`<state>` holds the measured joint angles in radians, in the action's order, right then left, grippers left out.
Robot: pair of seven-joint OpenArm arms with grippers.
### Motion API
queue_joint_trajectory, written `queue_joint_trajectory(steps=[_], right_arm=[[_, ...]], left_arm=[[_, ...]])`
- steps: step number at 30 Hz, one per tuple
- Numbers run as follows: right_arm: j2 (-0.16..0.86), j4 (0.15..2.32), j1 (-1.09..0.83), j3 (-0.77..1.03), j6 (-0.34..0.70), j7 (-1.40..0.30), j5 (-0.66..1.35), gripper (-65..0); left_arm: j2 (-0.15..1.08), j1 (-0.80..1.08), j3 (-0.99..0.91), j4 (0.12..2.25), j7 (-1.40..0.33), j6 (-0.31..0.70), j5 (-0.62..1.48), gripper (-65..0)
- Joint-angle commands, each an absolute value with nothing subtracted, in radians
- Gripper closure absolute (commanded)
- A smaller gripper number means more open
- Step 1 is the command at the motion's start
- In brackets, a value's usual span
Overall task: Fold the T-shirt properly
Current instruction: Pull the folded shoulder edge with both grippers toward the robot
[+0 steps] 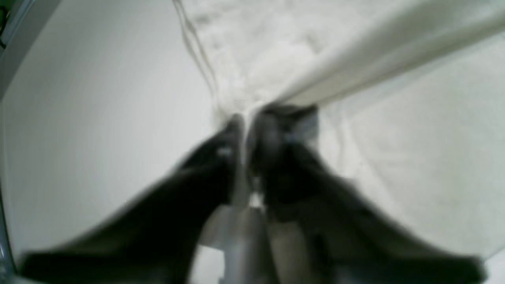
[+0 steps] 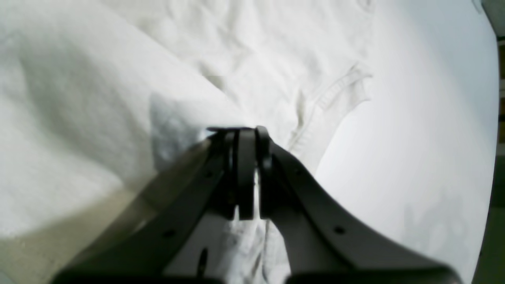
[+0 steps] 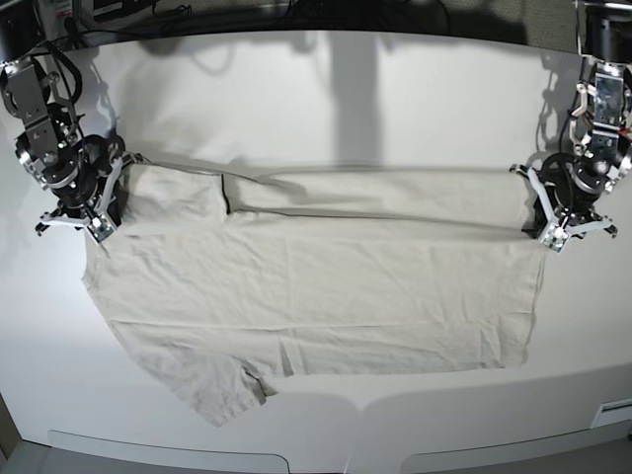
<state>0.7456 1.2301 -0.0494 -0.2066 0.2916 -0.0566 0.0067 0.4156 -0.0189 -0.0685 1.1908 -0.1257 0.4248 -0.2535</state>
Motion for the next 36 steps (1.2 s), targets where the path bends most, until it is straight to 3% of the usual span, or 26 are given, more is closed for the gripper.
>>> queue_joint_trajectory(steps=[1,4,10,17,19,21,22,23,27,36], right_arm=[[0.773,1.239,-0.031,-0.197,0.276,-0.041,0.012,-11.1],[0.773,1.24,-0.028,-0.196,0.276,-0.042,0.033,-24.0],[0.775,1.26,-0.029,-0.132,0.277,-0.052,0.208,-23.9],[0.775,1.306,-0.031,-0.038,0.392,-0.159,0.366,-13.1],[0.772,1.305,-0.031,-0.038,0.43,-0.2,0.402,-6.7],[0.76,1.305,-0.031,-0.038,0.446,-0.242,0.434,0.0],[0.751,1.305,-0.031,-0.038,0.445,-0.26,0.443,0.0],[0.739,1.305,-0.031,-0.038,0.445,-0.274,0.45,0.0],[0.677,1.301,-0.03,-0.038,0.426,-0.335,0.45,0.0],[0.584,1.232,-0.019,-0.038,0.419,-0.371,0.418,0.0]], left_arm=[[0.436,-0.034,-0.078,1.204,-0.123,0.412,-0.233,-21.7],[0.45,-0.036,-0.078,1.21,-0.178,0.412,-0.153,-26.2],[0.545,-0.036,-0.078,1.276,-0.319,0.413,0.2,-26.2],[0.544,-0.03,-0.078,1.396,-0.439,0.416,0.347,-22.8],[0.519,-0.03,-0.078,1.413,-0.482,0.415,0.39,-18.2],[0.495,-0.03,-0.078,1.415,-0.528,0.415,0.433,-8.1],[0.484,-0.03,-0.078,1.415,-0.545,0.413,0.445,-1.1],[0.475,-0.03,-0.078,1.415,-0.558,0.402,0.447,0.0],[0.442,-0.021,-0.078,1.404,-0.561,0.31,0.44,0.0],[0.407,-0.017,-0.078,1.164,-0.417,0.307,0.447,0.0]])
